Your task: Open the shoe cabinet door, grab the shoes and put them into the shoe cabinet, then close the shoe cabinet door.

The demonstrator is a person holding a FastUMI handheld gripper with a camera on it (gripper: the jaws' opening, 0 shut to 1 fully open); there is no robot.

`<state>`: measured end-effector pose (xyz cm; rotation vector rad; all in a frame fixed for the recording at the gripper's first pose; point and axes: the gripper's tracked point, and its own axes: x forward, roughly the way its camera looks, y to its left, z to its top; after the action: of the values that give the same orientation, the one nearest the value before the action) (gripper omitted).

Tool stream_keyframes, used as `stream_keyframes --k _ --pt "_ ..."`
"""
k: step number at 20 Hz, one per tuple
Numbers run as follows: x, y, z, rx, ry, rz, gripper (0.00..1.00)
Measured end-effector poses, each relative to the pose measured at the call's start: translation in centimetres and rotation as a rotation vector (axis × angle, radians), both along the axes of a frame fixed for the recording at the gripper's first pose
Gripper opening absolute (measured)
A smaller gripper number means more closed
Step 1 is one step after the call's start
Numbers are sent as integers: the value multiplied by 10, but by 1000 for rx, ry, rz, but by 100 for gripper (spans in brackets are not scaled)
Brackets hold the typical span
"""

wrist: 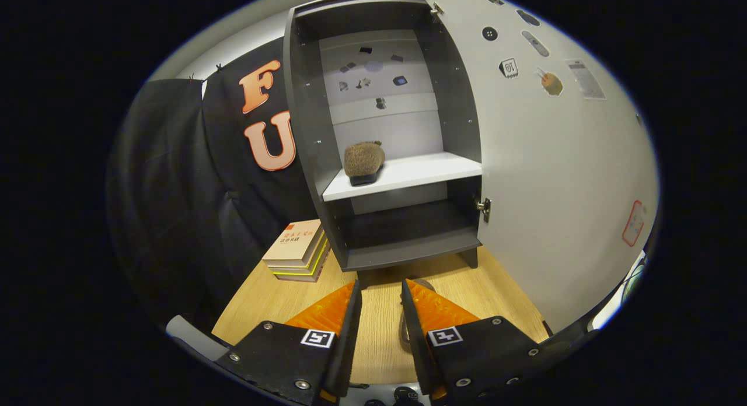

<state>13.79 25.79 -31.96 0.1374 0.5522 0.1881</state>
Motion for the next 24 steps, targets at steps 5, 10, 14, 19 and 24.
stream_keyframes --k 5,10,14,19,24 --pt "27 9 -21 -4 27 16 45" --pt "44 13 -49 -25 62 37 45" --pt "48 12 -99 -48 121 47 45" --pt "48 13 -174 -68 210 51 44" --pt "51 8 -228 -98 269 48 42"
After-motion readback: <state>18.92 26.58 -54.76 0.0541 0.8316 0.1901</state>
